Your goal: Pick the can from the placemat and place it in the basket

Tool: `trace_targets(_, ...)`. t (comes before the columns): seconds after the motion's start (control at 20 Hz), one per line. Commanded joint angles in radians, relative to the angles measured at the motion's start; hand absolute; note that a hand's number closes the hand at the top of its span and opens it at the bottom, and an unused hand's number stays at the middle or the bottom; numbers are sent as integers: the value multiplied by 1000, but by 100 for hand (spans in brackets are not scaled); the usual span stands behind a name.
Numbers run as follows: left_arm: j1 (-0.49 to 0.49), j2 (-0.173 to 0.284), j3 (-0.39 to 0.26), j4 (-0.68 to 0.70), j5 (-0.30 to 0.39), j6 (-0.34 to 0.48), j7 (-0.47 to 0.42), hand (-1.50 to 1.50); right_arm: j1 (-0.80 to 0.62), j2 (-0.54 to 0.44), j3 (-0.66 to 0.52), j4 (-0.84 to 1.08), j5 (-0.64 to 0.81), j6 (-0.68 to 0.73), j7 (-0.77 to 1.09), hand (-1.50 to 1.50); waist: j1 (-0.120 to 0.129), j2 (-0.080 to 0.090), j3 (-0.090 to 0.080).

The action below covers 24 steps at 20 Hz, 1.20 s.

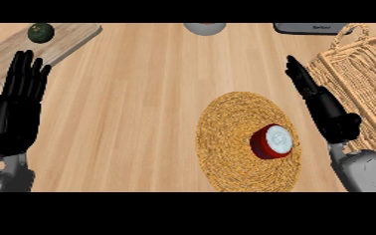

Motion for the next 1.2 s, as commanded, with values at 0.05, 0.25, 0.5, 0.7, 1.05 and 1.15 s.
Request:
trace_targets(0.05,-27,15,-39,64,-38,3,73,0,-120,63,5,24,-158,215,-44,150,14,-22,23)
trace_targets(0.25,3,73,-79,128,-67,-52,127,0,-248,157,4,-50,-367,440,-147,150,86,15,34)
trace_targets(0.5,-9,48,-112,208,-63,-60,183,0,-277,45,229,-218,-3,650,-459,-150,8,-20,25)
trace_targets(0.7,-31,51,-95,240,-72,-58,227,0,-63,36,241,-291,124,604,-630,-150,-21,-36,21)
trace_targets(1.05,-84,39,-69,290,-78,-65,234,0,-189,-128,119,-512,-7,659,-145,-150,-23,-40,17)
trace_targets(1.15,-66,50,-64,307,-78,-83,218,0,-224,-218,69,-508,66,679,-123,-150,-26,-41,16)
